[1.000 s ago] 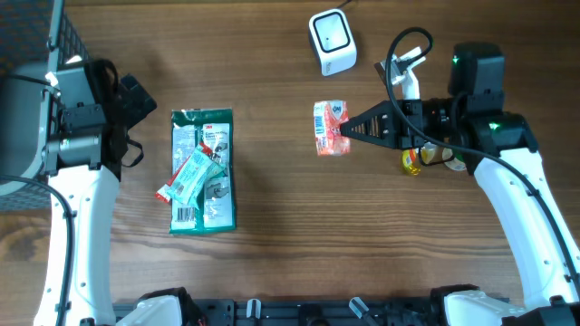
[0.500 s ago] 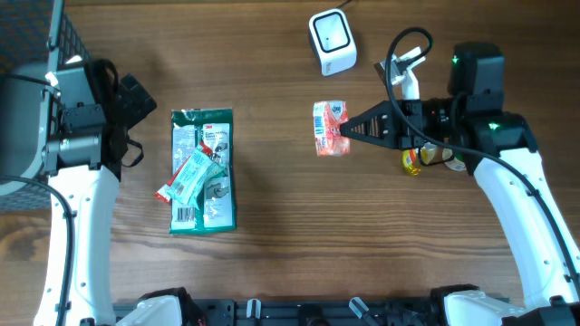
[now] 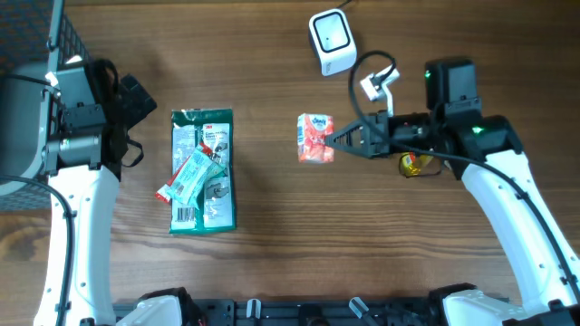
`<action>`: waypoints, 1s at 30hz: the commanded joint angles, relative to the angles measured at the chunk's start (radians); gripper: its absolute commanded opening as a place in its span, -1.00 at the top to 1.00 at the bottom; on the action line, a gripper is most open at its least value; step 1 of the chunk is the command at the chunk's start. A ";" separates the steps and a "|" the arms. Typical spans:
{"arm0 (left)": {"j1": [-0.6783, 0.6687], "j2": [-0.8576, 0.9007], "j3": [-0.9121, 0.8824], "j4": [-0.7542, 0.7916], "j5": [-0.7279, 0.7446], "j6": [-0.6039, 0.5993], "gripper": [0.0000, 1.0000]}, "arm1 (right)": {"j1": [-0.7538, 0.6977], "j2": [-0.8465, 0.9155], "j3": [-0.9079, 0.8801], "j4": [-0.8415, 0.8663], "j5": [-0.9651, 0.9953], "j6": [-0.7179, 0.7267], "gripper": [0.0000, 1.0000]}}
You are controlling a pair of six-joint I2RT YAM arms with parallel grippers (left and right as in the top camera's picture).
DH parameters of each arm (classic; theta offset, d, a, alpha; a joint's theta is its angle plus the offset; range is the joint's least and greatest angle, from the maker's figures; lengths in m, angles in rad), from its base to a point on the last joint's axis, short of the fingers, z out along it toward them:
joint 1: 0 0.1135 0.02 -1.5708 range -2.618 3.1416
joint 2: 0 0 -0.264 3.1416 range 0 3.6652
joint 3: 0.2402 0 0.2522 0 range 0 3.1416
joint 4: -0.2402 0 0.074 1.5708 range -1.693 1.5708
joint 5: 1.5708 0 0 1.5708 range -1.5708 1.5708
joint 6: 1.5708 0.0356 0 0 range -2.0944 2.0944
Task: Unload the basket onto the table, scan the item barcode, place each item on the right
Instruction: 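Lift the Kleenex pack and carry it up toward the scanner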
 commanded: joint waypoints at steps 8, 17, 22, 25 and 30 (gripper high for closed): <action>0.004 -0.001 0.003 0.002 -0.005 0.009 -1.00 | 0.191 -0.013 0.005 -0.069 0.520 0.000 0.91; 0.004 -0.001 0.003 0.002 -0.005 0.009 -1.00 | 0.418 0.014 0.005 -0.077 0.943 0.077 0.91; 0.004 -0.001 0.004 0.002 -0.005 0.009 -1.00 | 0.493 0.021 0.005 -0.071 1.079 0.098 0.91; 0.004 -0.001 0.003 0.002 -0.005 0.009 -1.00 | 0.496 0.021 0.005 -0.071 1.081 0.099 0.91; 0.004 -0.001 0.003 0.002 -0.005 0.009 -1.00 | 0.486 0.021 0.045 -0.070 1.081 0.098 0.91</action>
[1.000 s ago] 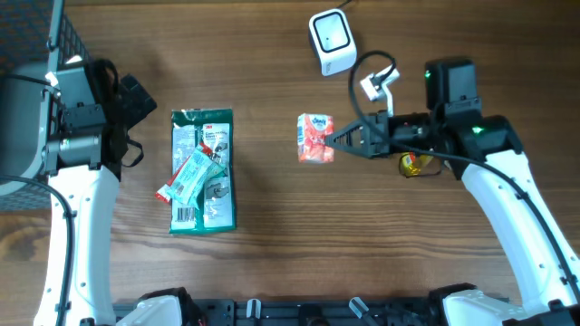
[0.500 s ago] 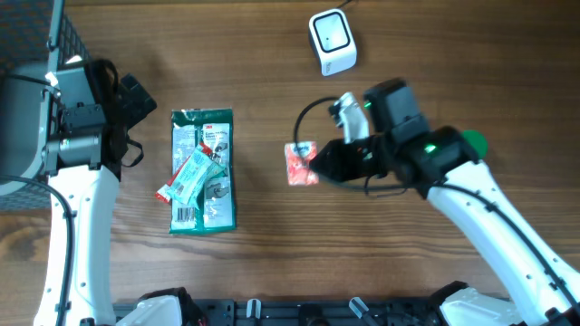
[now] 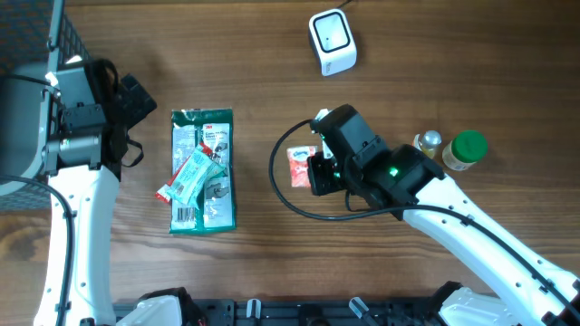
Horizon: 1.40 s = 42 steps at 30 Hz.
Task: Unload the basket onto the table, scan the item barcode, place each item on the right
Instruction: 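Lift the Kleenex pack and carry it up toward the scanner, then hold the Kleenex pack in front of the white scanner window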
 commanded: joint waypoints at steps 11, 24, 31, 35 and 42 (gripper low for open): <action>0.004 -0.001 0.004 0.003 -0.005 0.009 -1.00 | -0.126 0.091 0.610 -0.398 0.035 -0.063 0.91; 0.004 -0.001 0.004 0.003 -0.005 0.009 -1.00 | -0.163 0.541 1.332 -0.751 0.340 -0.260 0.92; 0.004 -0.001 0.003 0.003 -0.005 0.009 -1.00 | -0.163 0.726 1.321 -0.636 0.589 -0.429 0.91; 0.004 -0.001 0.004 0.003 -0.005 0.009 -1.00 | -0.163 0.820 1.321 -0.553 0.685 -0.456 0.91; 0.004 -0.001 0.004 0.003 -0.005 0.009 -1.00 | -0.163 0.928 1.321 -0.354 0.790 -0.546 0.91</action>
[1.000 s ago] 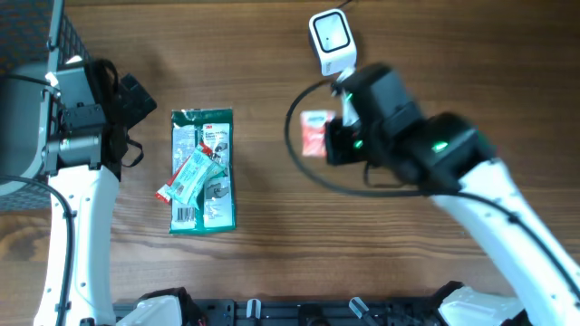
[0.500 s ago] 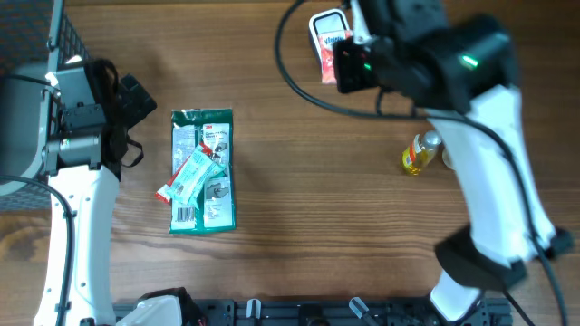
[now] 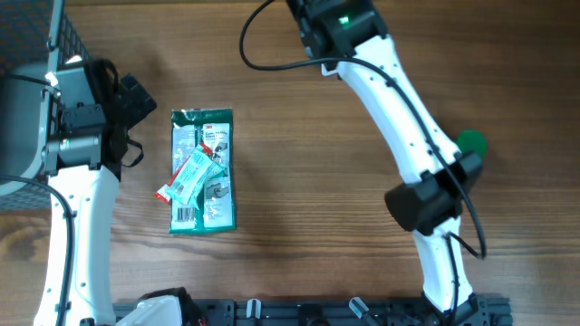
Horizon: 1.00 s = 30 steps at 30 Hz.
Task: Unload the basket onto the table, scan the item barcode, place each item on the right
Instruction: 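Hold the Kleenex pack in front of the white scanner window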
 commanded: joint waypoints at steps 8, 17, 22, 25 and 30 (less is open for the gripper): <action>0.004 -0.001 0.003 0.003 -0.005 0.009 -1.00 | -0.008 0.137 0.002 0.211 0.129 -0.205 0.91; 0.004 -0.001 0.003 0.003 -0.005 0.009 -1.00 | -0.041 0.235 0.002 0.270 0.137 -0.206 0.91; 0.004 -0.001 0.003 0.003 -0.005 0.009 -1.00 | -0.069 0.263 -0.012 0.272 0.109 -0.203 0.91; 0.004 -0.001 0.003 0.003 -0.005 0.009 -1.00 | -0.088 0.264 -0.042 0.282 0.076 -0.203 0.91; 0.004 -0.001 0.003 0.003 -0.005 0.009 -1.00 | -0.098 0.264 -0.052 0.306 0.036 -0.201 0.91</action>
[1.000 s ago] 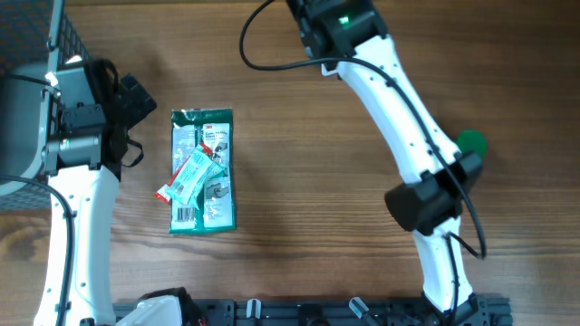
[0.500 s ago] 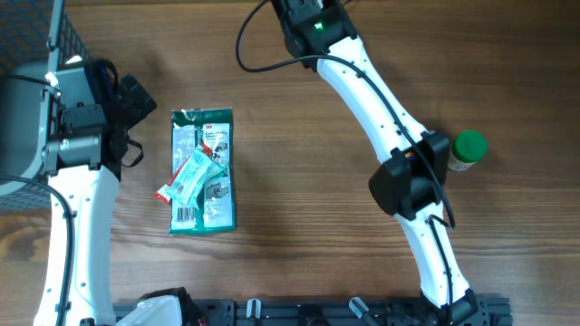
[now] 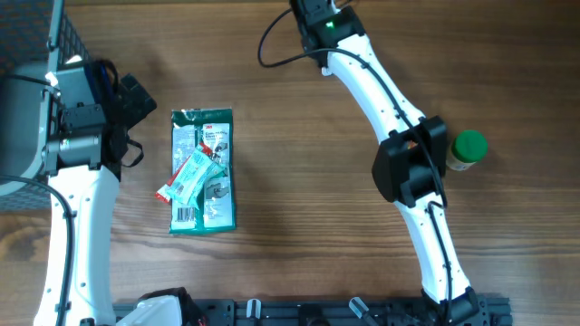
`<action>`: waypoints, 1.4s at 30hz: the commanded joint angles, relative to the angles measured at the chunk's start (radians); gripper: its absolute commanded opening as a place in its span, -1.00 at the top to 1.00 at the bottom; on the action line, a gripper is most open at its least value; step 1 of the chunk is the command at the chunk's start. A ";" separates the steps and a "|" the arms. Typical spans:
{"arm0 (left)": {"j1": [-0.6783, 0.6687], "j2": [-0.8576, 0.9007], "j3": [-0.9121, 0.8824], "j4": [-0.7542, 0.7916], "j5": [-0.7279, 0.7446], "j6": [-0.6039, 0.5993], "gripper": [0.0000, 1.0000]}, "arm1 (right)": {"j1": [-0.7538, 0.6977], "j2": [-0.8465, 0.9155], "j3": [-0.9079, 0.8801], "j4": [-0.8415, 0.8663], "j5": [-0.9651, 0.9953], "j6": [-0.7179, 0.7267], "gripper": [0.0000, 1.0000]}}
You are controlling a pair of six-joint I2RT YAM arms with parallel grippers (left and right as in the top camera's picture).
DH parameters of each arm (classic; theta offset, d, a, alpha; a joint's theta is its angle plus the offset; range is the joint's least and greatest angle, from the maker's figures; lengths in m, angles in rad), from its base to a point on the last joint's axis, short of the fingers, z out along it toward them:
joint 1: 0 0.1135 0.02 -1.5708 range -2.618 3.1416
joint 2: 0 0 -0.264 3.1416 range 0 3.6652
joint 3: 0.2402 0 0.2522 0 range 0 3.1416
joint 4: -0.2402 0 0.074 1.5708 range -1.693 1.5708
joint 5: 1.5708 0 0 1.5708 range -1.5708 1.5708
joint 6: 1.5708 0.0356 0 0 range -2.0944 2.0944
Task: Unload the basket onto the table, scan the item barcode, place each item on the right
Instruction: 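Hold the Kleenex pack in front of the white scanner window, then carry the Kleenex pack right and lower it near the jar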
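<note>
My right arm (image 3: 381, 91) stretches to the table's far edge. Its wrist (image 3: 324, 20) lies over the far-middle spot, and the fingers under it are hidden. No scanner and no item in that hand show in the overhead view. A green flat packet (image 3: 204, 172) lies left of centre, with a teal and red wrapper (image 3: 188, 177) slanted across it. My left gripper (image 3: 134, 122) rests at the left, well short of the packets, its dark fingers spread with nothing between them.
A green-capped jar (image 3: 468, 149) stands at the right, beside my right arm's elbow (image 3: 410, 167). A dark wire basket (image 3: 65, 32) fills the far left corner. Cables loop near the right wrist at the top edge.
My right wrist has stayed at the far edge, shifted slightly left. Its elbow has drawn up and to the left, now beside the green-capped jar. The left arm and packets have not moved.
My right gripper first reached from the right to a pink packet below the white scanner. Then it stood over the packet, a little nearer and to the left. Later the arm stretched over the scanner's spot with the packet gone from the table, and it remains there.
</note>
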 commanded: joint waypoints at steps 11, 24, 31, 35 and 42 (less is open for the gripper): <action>0.004 -0.001 0.004 0.003 -0.005 0.009 -1.00 | -0.016 0.015 -0.012 0.047 -0.176 -0.006 0.91; 0.004 -0.001 0.004 0.003 -0.005 0.009 -1.00 | -0.017 0.015 -0.020 0.050 -0.195 -0.055 0.91; 0.004 -0.001 0.004 0.003 -0.005 0.009 -1.00 | -0.017 -0.079 -0.019 0.013 -0.040 0.004 0.92; 0.004 -0.001 0.003 0.003 -0.005 0.009 -1.00 | -0.017 -0.198 -0.019 -0.051 -0.051 0.021 0.91; 0.004 -0.001 0.004 0.003 -0.005 0.009 -1.00 | -0.018 -0.381 -0.019 -0.322 -0.237 0.133 0.91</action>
